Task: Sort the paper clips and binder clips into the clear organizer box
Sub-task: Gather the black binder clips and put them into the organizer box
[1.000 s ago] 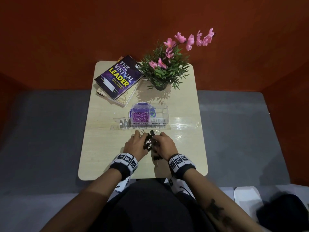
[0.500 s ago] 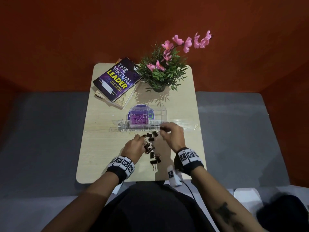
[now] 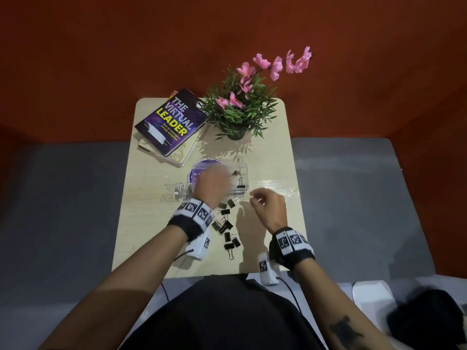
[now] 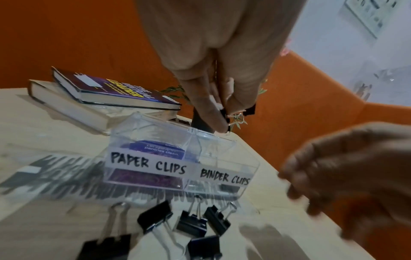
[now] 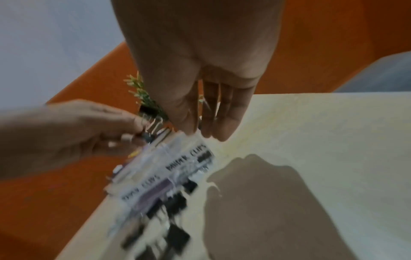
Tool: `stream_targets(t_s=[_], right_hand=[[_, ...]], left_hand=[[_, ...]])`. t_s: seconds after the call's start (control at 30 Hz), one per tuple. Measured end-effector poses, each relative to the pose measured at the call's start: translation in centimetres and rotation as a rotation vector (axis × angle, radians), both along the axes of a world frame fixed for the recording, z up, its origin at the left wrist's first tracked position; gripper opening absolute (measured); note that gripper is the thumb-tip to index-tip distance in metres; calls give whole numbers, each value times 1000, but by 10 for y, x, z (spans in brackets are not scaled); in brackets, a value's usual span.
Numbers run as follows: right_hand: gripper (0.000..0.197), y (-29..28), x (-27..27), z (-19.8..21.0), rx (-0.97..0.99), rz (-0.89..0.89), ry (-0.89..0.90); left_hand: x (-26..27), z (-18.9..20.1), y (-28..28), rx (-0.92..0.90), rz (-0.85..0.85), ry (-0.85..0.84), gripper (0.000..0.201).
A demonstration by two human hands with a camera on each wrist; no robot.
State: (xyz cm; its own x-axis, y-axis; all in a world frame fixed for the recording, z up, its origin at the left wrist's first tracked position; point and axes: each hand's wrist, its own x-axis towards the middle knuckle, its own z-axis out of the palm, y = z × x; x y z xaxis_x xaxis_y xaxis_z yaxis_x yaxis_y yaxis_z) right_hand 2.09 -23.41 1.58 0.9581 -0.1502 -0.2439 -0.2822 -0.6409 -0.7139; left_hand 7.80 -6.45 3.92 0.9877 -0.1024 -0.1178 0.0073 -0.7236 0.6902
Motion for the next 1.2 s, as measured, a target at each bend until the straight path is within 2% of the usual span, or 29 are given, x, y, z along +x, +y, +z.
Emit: stream_targets(t_s=[0.1, 0.2, 0.33, 0.4, 0.5, 0.6, 0.73, 0.8, 0.9, 0.97, 1.07, 1.2], right_hand=[[19, -4, -29, -16, -44, 181, 94], [26, -1, -48, -27, -138, 302, 144], [74, 15, -59, -34, -224, 423, 300], [87, 26, -61, -35, -272, 477, 312], [84, 39, -61, -37, -350, 537, 265], [67, 39, -55, -38, -331, 513, 228], [50, 27, -43, -35, -246, 466, 200], [63, 24, -38, -33, -244, 440, 202], [112, 28, -30, -30, -288, 473, 264], [124, 35, -25, -28, -345, 547, 286], [103, 47, -26, -27, -387, 610, 273], [66, 45, -36, -31, -327, 526, 186]], left_hand=[[10, 0, -7, 4, -3, 41, 14], [-7, -2, 3, 35, 6, 33, 10], [-44, -21, 32, 254, 79, 162, 14], [-59, -34, 40, 346, 29, 245, 28], [-77, -48, 39, 423, -134, 246, 52], [-89, -52, 33, 426, -230, 192, 50], [-95, -49, 36, 379, -240, 199, 53], [-93, -46, 37, 415, -238, 217, 72], [-86, -45, 32, 464, -288, 333, 107], [-83, -47, 25, 497, -334, 379, 116], [-85, -52, 19, 443, -281, 339, 96], [-91, -60, 22, 383, -275, 256, 63]])
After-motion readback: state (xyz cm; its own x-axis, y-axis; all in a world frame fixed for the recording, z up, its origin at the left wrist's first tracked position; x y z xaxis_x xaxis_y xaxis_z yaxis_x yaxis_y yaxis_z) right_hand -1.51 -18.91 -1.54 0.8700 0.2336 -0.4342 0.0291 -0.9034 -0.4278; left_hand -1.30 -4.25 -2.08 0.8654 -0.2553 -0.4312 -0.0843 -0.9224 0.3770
